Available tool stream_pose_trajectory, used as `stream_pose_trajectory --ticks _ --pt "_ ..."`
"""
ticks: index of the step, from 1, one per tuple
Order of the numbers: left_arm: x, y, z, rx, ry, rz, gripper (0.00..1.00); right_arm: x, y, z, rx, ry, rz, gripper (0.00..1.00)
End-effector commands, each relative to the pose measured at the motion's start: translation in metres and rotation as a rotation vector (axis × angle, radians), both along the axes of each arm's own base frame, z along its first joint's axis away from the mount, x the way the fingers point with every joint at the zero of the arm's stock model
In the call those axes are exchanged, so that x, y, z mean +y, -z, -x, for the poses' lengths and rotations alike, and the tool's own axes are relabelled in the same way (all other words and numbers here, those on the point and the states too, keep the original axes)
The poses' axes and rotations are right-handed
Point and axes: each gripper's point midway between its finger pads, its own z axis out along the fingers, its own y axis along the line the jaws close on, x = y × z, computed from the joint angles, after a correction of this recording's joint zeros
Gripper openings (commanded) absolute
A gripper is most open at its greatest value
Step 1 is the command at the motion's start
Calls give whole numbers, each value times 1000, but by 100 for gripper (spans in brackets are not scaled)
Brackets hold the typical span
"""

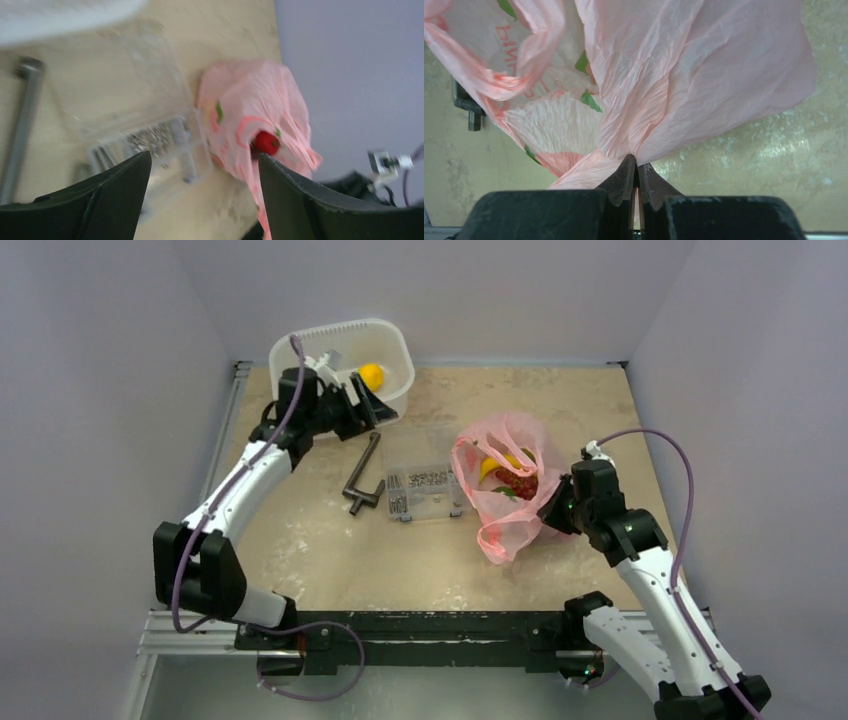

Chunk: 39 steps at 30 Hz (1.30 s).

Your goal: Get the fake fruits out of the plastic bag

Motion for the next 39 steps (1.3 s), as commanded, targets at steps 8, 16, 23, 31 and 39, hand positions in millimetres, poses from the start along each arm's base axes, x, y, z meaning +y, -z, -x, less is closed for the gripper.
stream_pose_trajectory --ticks 8,16,23,31,39 --pt "-168 -33 165 -222 539 243 78 -15 17 29 108 170 -40 0" --pt "-250 17 208 -128 743 252 71 -18 9 32 61 222 -84 7" --pt "-276 67 222 -27 799 141 66 -15 4 33 48 216 -107 10" --pt "-281 77 257 -38 871 80 58 -2 -2 17 38 155 -122 65" --pt "-281 70 286 -68 953 73 57 10 30 7 115 92 -107 76"
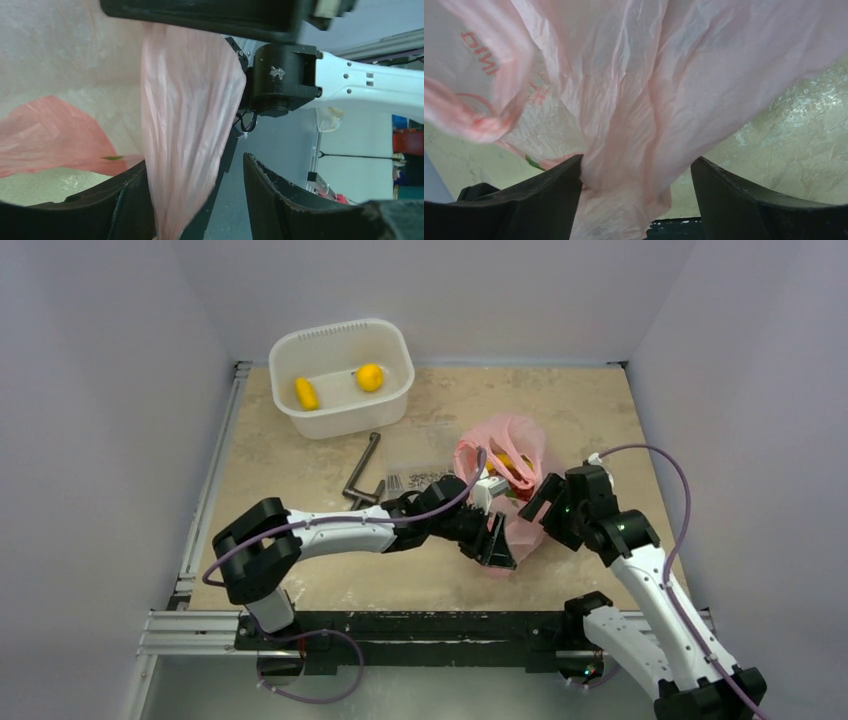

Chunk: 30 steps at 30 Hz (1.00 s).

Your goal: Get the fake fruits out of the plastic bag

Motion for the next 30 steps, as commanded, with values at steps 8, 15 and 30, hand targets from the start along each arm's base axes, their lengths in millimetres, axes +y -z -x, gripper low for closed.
stream_pose_trajectory --ticks 8,15,30 --pt "20 -78 -29 -158 -84 71 70 13 35 29 73 -121 -46 0" --pt "-10 -60 -69 -154 -176 -38 55 19 34 28 62 -140 -77 0" --pt "-32 -8 -128 -203 -276 -114 36 27 50 28 85 -181 -103 0"
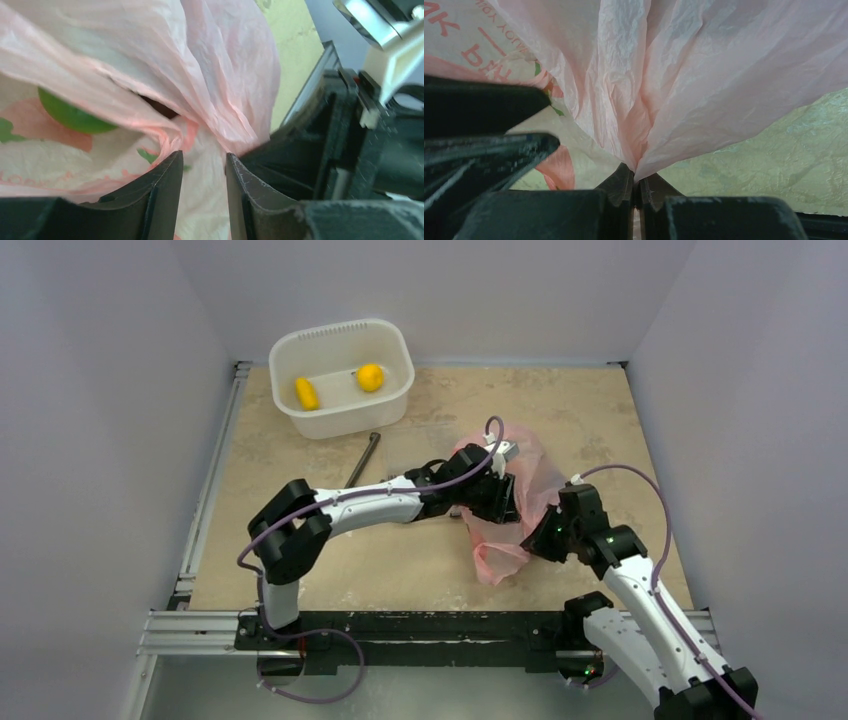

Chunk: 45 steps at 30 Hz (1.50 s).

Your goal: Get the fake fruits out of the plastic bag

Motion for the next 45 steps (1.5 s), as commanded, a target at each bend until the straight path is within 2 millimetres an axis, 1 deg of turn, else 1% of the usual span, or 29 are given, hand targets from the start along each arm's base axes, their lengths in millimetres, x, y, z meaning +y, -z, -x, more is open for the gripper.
stream_pose_trajectory --ticks 1,4,6,8,11,13,14,16,19,21,22,23,25,28,29,31,34,36,38,41,43,45 --pt "-15 -15 -41 -78 -47 56 35 3 -2 -2 -16 -33 -2 0" --pt "-20 -7 -48 -77 -39 68 32 -2 -3 -2 -20 -25 25 0" --pt "-23 1 -46 -70 -11 53 31 -6 0 -1 -8 -16 43 0" --pt "-23 13 -44 -49 5 28 26 -12 3 0 10 21 69 0" --pt "-11 32 -29 -21 20 8 25 -14 3 -2 24 84 60 0" --pt "1 48 -18 -9 28 -28 25 -16 3 -4 34 114 63 0" --pt "6 56 -12 -2 33 -42 25 -20 5 -5 44 131 85 0" --pt "14 71 -2 24 44 -53 25 -26 15 -2 97 179 116 0" --pt "18 91 5 73 43 -69 25 -25 29 -2 146 187 129 0" --pt "14 90 3 78 40 -57 25 -31 36 -7 150 211 162 0" --pt "11 85 1 69 43 -49 25 -28 40 -7 157 205 154 0" --pt "9 78 -2 53 44 -43 27 -28 42 -6 161 205 154 0" --pt "6 60 -6 19 51 -24 32 -28 43 -5 163 210 150 0" --pt "8 34 -17 -37 38 -20 43 -28 34 -7 132 172 154 0" --pt "9 29 -20 -43 32 -17 47 -28 29 -9 116 154 160 3" --pt "12 16 -26 -47 29 6 54 -30 17 -12 79 138 170 5" --pt "18 4 -37 -29 1 48 64 -32 11 -15 34 137 174 5" --pt "19 2 -44 -22 -18 58 69 -27 14 -15 27 128 145 4" --pt "17 -3 -49 -19 -18 66 70 -21 20 -16 20 112 116 0" --pt "14 -9 -58 -37 -60 75 72 -17 28 -16 19 99 98 0" --pt "12 -9 -68 -56 -90 60 72 -16 31 -15 20 94 90 0" --pt "10 -5 -79 -77 -120 36 72 -16 31 -16 14 90 91 0"
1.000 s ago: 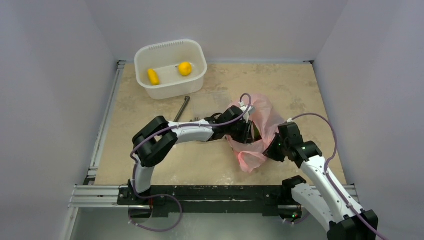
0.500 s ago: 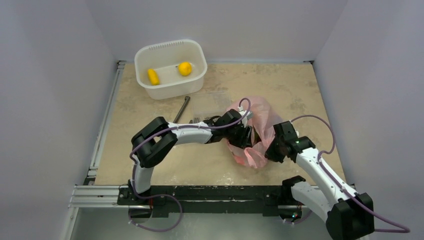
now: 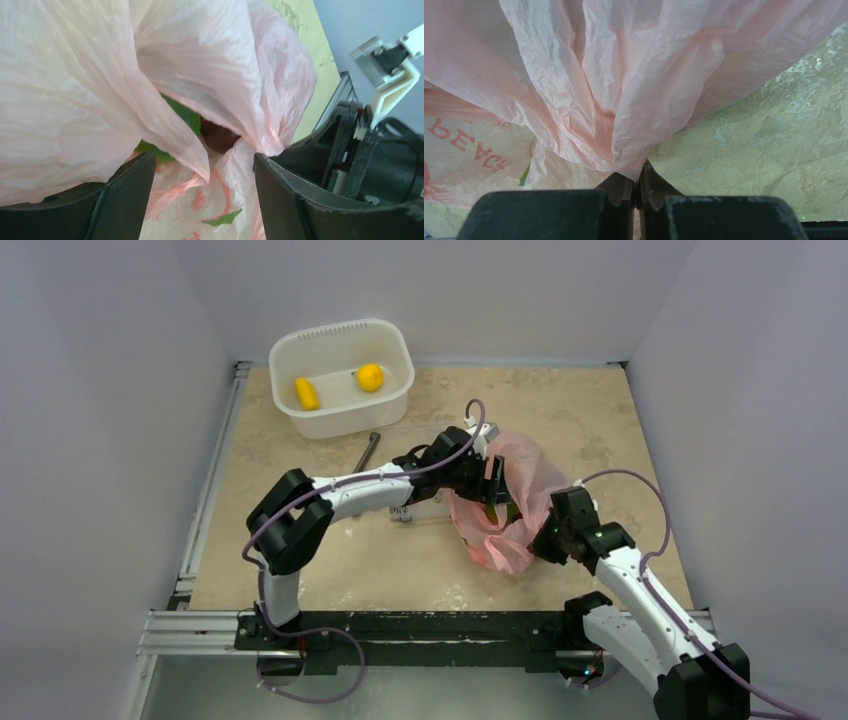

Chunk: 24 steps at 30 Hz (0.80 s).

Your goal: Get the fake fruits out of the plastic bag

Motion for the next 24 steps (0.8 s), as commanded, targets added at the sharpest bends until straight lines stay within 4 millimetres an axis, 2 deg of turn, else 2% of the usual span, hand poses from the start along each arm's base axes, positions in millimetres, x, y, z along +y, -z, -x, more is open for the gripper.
stream_pose_trajectory --ticks 1,2,5,8,13,17,21,24 --pt "-12 -15 -27 -65 -66 -12 71 6 -3 -9 -50 -28 -22 0" --pt "-15 -8 -31 -65 -64 -31 70 6 -4 -9 -52 -32 -20 0" --pt "-26 -3 -40 -84 -41 -55 59 4 -2 -9 -53 -30 -13 0" --pt "-27 -2 -51 -100 -52 -103 52 3 -2 -10 -64 -24 -8 0" --pt "-21 13 -51 -87 -75 -138 56 0 -6 -15 -101 -20 6 0" --pt "-19 27 -47 -73 -75 -153 49 1 -6 -15 -105 -28 2 0" --pt "-18 32 -43 -58 -61 -162 60 -1 -10 -16 -121 -30 11 0" --pt "-22 35 -45 -62 -50 -162 59 1 -14 -18 -137 -33 4 0"
